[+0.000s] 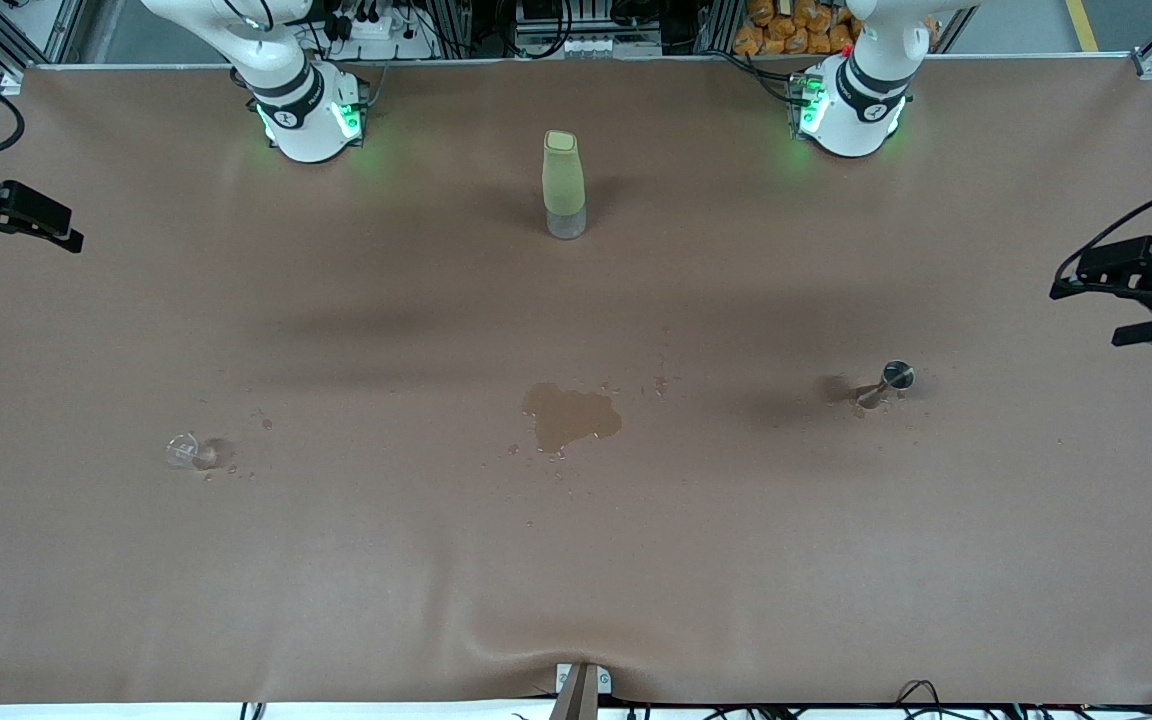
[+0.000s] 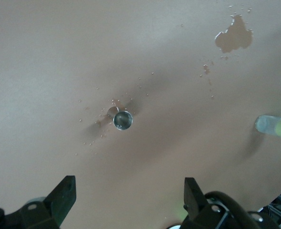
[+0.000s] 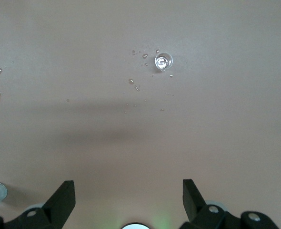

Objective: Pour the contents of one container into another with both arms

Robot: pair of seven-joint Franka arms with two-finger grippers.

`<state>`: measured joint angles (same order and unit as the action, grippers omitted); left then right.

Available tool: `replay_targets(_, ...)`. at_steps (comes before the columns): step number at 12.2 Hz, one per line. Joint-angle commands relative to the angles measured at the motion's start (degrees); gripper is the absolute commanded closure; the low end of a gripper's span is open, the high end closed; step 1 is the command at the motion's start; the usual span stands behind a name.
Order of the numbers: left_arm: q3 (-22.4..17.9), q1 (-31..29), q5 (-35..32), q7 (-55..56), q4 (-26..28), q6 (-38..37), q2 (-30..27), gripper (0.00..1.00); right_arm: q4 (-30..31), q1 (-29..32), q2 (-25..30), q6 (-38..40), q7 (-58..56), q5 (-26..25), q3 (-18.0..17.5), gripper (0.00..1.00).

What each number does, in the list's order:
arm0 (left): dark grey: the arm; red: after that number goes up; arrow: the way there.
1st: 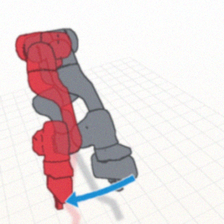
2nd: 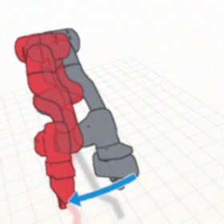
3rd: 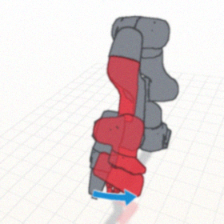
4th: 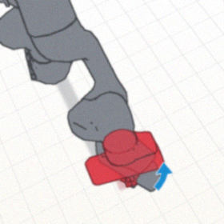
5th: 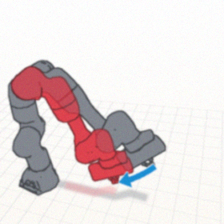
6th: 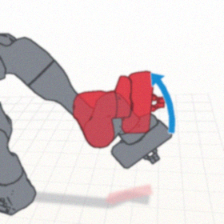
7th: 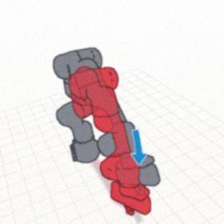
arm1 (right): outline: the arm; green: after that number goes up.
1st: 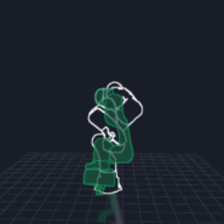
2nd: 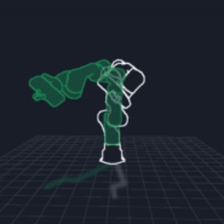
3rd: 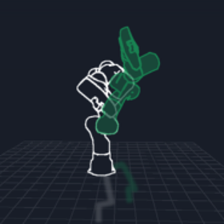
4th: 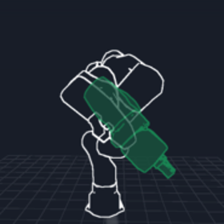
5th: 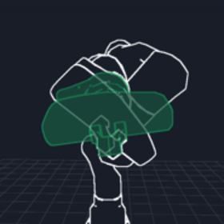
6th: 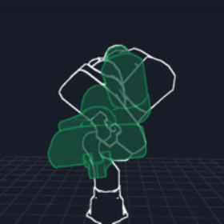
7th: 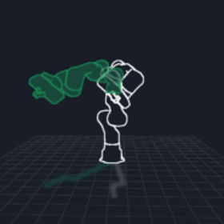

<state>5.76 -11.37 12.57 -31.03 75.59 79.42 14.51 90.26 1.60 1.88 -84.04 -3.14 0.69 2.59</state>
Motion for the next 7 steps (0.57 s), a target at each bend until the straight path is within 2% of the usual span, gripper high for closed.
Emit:
replay_targets(1, 3.46, -0.06, -3.16, 7.71, 2.54, -0.14, -3.43, 0.0, 0.62, -0.9, 1.1, -2.26, 0.07, -1.04, 1.27, 0.0)
replay_targets(3, 4.09, 1.33, -3.25, 14.57, 2.63, -0.14, -3.78, 0.0, 0.27, -0.9, 0.93, -2.27, -1.33, -1.39, 1.27, 0.0)
replay_targets(5, 0.5, 8.26, -6.57, 20.29, 2.64, 0.03, -4.4, 0.0, -0.6, -0.98, 0.75, -1.92, -2.39, -1.57, 1.36, 0.0)
replay_targets(7, -1.89, 11.44, -7.12, 20.83, 2.81, 0.29, -4.31, 0.0, -0.87, -0.81, 0.58, -1.65, -3.01, -1.57, 1.36, 0.0)
